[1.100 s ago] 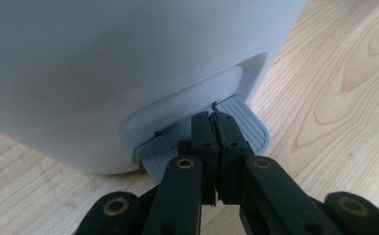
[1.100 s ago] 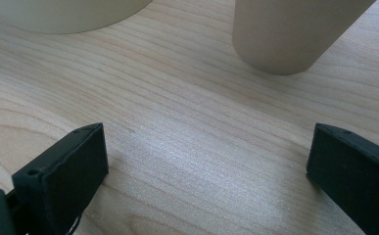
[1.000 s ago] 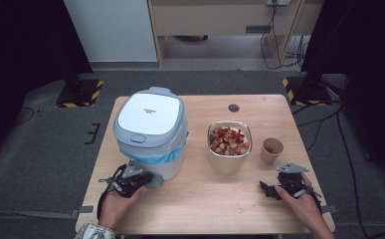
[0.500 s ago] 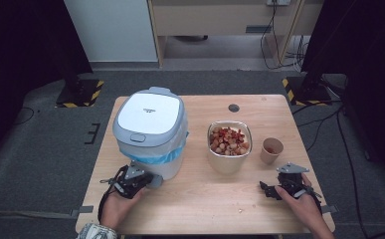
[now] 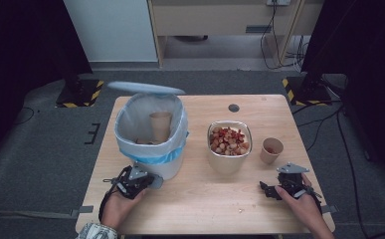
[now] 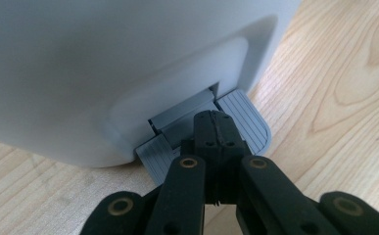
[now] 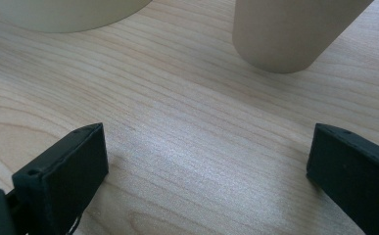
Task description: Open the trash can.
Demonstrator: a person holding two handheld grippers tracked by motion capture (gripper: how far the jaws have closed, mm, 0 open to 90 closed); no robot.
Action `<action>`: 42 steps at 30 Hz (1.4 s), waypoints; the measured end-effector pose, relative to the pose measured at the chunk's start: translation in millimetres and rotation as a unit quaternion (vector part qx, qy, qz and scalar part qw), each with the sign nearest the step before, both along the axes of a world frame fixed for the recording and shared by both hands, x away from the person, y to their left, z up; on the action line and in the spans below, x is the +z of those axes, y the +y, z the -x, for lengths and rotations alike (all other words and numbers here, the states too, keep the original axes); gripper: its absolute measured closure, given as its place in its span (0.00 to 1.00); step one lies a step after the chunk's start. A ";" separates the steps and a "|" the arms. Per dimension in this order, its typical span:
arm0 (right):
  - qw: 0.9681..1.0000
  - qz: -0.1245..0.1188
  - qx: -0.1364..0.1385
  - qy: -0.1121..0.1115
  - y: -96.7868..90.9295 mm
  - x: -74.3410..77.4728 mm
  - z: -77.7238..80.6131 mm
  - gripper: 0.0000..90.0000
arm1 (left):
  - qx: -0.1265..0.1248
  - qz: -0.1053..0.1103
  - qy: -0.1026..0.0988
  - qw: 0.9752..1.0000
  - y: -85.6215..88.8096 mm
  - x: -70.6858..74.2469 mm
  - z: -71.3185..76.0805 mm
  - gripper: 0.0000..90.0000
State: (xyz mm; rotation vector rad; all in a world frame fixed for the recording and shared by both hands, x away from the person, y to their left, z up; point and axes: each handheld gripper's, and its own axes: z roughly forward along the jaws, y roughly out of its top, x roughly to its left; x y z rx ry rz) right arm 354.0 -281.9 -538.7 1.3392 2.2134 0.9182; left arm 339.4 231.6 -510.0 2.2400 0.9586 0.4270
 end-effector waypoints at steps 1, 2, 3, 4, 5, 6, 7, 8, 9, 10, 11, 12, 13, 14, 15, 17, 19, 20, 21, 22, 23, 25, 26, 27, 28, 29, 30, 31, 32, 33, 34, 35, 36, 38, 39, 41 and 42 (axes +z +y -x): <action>1.000 0.000 0.000 0.000 0.0 0.0 0.0 0.02 | 0.000 -0.001 0.000 1.000 -0.1 0.0 -0.1 1.00; 1.000 0.000 0.000 0.000 0.0 0.0 0.0 0.02 | 0.000 0.000 0.000 1.000 0.0 -0.3 -0.2 1.00; 1.000 0.000 0.000 0.000 0.0 0.0 0.0 0.02 | 0.001 0.002 0.002 1.000 0.3 -0.7 -0.5 1.00; 1.000 0.000 0.000 0.000 0.0 0.0 0.0 0.02 | 0.001 0.003 0.005 1.000 0.6 -1.1 -1.0 1.00; 1.000 0.000 0.000 0.000 0.0 0.0 0.0 0.02 | 0.001 0.003 0.005 1.000 0.6 -1.1 -1.0 1.00; 1.000 0.000 0.000 0.000 0.0 0.0 0.0 0.02 | 0.001 0.003 0.005 1.000 0.6 -1.2 -1.1 1.00; 1.000 0.000 0.000 0.000 0.0 0.0 0.0 0.02 | 0.001 0.003 0.005 1.000 0.6 -1.2 -1.1 1.00; 1.000 0.000 0.000 0.000 0.0 0.0 0.0 0.02 | 0.001 0.003 0.006 1.000 0.6 -1.2 -1.2 1.00; 1.000 0.000 0.000 0.000 0.0 0.0 0.0 0.02 | 0.002 0.004 0.006 1.000 0.7 -1.3 -1.2 1.00; 1.000 0.000 0.000 0.000 -0.1 0.0 -0.1 0.02 | 0.002 0.004 0.006 1.000 0.7 -1.3 -1.2 1.00; 1.000 0.000 0.000 0.000 -0.1 0.0 -0.1 0.02 | 0.002 0.004 0.006 1.000 0.6 -1.3 -1.2 1.00; 1.000 0.000 0.000 0.000 -0.1 0.0 -0.1 0.02 | 0.002 0.004 0.006 1.000 0.6 -1.3 -1.2 1.00; 1.000 -0.001 0.000 0.002 0.1 0.0 -0.1 0.02 | 0.002 0.004 0.006 1.000 0.7 -1.3 -1.3 1.00; 1.000 -0.001 0.001 0.002 0.0 0.1 -0.1 0.02 | 0.002 0.004 0.006 1.000 0.8 -1.3 -1.3 1.00; 1.000 -0.001 0.000 0.001 0.1 -0.1 -0.2 0.02 | 0.002 0.004 0.006 1.000 0.8 -1.3 -1.3 1.00; 1.000 0.000 -0.003 0.001 0.1 -0.2 -0.7 0.01 | 0.002 0.004 0.006 1.000 0.8 -1.3 -1.3 1.00; 1.000 0.000 -0.007 0.000 0.0 -0.2 -1.0 0.01 | 0.003 0.005 0.007 1.000 1.0 -1.3 -1.4 1.00; 1.000 0.000 -0.010 0.003 0.1 0.0 -1.1 0.01 | 0.003 0.005 0.006 1.000 0.9 -1.4 -1.4 1.00; 1.000 0.000 -0.013 0.002 -0.1 -0.1 -1.6 0.01 | 0.003 0.005 0.006 1.000 0.9 -1.4 -1.4 1.00; 1.000 0.000 -0.015 0.002 -0.7 -0.1 -2.0 0.01 | 0.003 0.005 0.007 1.000 1.0 -1.3 -1.4 1.00; 1.000 0.000 -0.015 0.002 -0.7 -0.1 -2.0 0.01 | 0.003 0.006 0.007 1.000 1.0 -1.4 -1.5 1.00; 1.000 0.003 -0.019 0.000 -3.1 0.6 -3.1 0.04 | 0.003 0.005 0.007 1.000 1.1 -1.4 -1.6 1.00; 1.000 0.004 -0.025 -0.002 -4.0 1.5 -3.1 0.06 | 0.003 0.006 0.008 1.000 1.1 -1.3 -1.6 1.00; 1.000 0.008 -0.028 -0.008 -5.4 2.3 -3.4 0.05 | 0.003 0.006 0.008 1.000 1.2 -1.4 -1.7 1.00; 0.999 0.005 -0.033 -0.014 -6.7 3.6 -3.4 0.05 | 0.003 0.007 0.008 1.000 1.2 -1.4 -1.7 1.00; 0.999 0.001 -0.033 -0.015 -7.5 4.5 -3.5 0.05 | 0.003 0.006 0.008 1.000 1.2 -1.4 -1.7 1.00; 0.999 -0.001 -0.034 -0.017 -7.6 4.9 -3.5 0.05 | 0.003 0.006 0.008 1.000 1.2 -1.4 -1.6 1.00; 0.999 0.002 -0.035 -0.023 -7.2 6.6 -3.2 0.05 | 0.003 0.006 0.008 1.000 1.2 -1.4 -1.6 1.00; 0.999 0.002 -0.035 -0.023 -7.2 6.6 -3.2 0.05 | 0.003 0.006 0.008 1.000 1.2 -1.4 -1.6 1.00; 0.999 0.006 -0.034 -0.026 -6.9 7.6 -3.1 0.05 | 0.003 0.006 0.008 1.000 1.2 -1.4 -1.7 1.00; 0.999 0.008 -0.034 -0.029 -6.9 8.4 -3.2 0.05 | 0.003 0.006 0.008 1.000 1.2 -1.4 -1.7 1.00; 0.999 0.007 -0.038 -0.033 -7.0 9.1 -3.4 0.05 | 0.003 0.006 0.008 1.000 1.1 -1.4 -1.6 1.00; 0.999 0.006 -0.038 -0.035 -7.5 9.8 -3.5 0.05 | 0.003 0.005 0.008 1.000 1.1 -1.3 -1.7 1.00; 0.998 0.004 -0.041 -0.040 -9.2 11.3 -3.9 0.05 | 0.003 0.006 0.008 1.000 1.2 -1.4 -1.7 1.00; 0.998 0.003 -0.045 -0.041 -9.9 12.2 -3.8 0.05 | 0.003 0.006 0.008 1.000 1.2 -1.3 -1.7 1.00; 0.998 0.003 -0.046 -0.048 -11.3 13.5 -4.2 0.05 | 0.003 0.006 0.008 1.000 1.1 -1.4 -1.6 1.00; 0.998 0.001 -0.049 -0.048 -11.4 14.4 -4.2 0.05 | 0.003 0.006 0.008 1.000 1.1 -1.4 -1.6 1.00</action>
